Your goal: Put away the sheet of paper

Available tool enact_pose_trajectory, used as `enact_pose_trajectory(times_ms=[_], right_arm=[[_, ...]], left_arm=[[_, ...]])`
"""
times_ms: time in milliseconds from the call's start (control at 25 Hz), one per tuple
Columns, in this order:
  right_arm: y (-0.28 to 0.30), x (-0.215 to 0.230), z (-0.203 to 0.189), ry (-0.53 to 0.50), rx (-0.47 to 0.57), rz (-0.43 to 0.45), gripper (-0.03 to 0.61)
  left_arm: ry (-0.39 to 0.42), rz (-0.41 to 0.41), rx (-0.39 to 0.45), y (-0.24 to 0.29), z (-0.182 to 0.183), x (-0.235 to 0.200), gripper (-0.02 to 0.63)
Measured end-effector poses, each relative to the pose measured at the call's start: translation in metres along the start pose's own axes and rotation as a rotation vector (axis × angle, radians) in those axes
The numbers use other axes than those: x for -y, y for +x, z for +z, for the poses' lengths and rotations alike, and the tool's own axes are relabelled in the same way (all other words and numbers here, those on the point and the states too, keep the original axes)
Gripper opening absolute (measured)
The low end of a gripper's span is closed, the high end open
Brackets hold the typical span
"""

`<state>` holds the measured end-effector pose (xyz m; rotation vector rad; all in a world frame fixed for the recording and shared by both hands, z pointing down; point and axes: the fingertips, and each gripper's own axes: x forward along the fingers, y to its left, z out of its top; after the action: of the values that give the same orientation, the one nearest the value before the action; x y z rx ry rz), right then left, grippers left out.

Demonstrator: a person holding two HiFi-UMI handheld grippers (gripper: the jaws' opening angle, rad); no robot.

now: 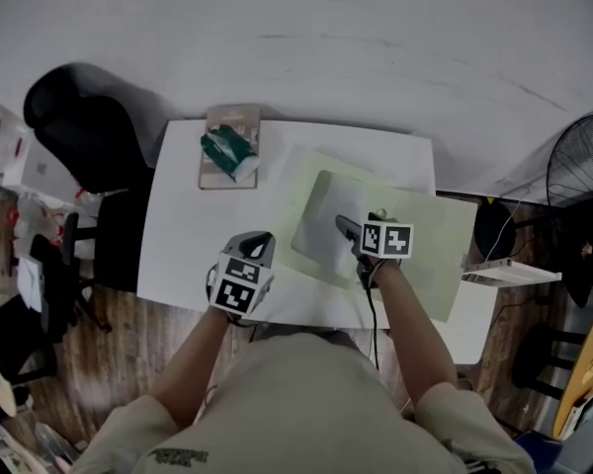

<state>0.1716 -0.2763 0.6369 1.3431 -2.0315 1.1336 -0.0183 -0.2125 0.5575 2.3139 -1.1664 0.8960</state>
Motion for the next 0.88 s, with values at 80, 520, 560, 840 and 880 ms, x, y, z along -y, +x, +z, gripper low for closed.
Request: enact_pose_trajectory(times_ms=[80,520,560,840,880], right_arm=[[-0.018,-0.006,0.013,-0.032,0.052,0.009,0.39],[-0.139,-0.061,0.093,-0.24,0.381,0.073,0.228],[-0.152,-0.066,0.099,-0.253,0.416,0.076,0.212],[-0.236,-0.101,0.134,-0.307,0.627,0.095,0.149],[-0.248,-0.106,0.138,-0.326,0.656,0.089,0.146]], left_arm=[[0.005,0.015,0.027,-0.006,0.01,-0.005,0.026],[0.075,0.098,0.297,-0.067,0.107,-0.02,0.026],[0.089,0.1,0.319,-0.072,0.116,-0.018,0.026],[0.168,0.095,0.463,-0.116,0.173,0.005,0.026],[0.169,0.094,0.483,-0.122,0.179,0.007,0.026]])
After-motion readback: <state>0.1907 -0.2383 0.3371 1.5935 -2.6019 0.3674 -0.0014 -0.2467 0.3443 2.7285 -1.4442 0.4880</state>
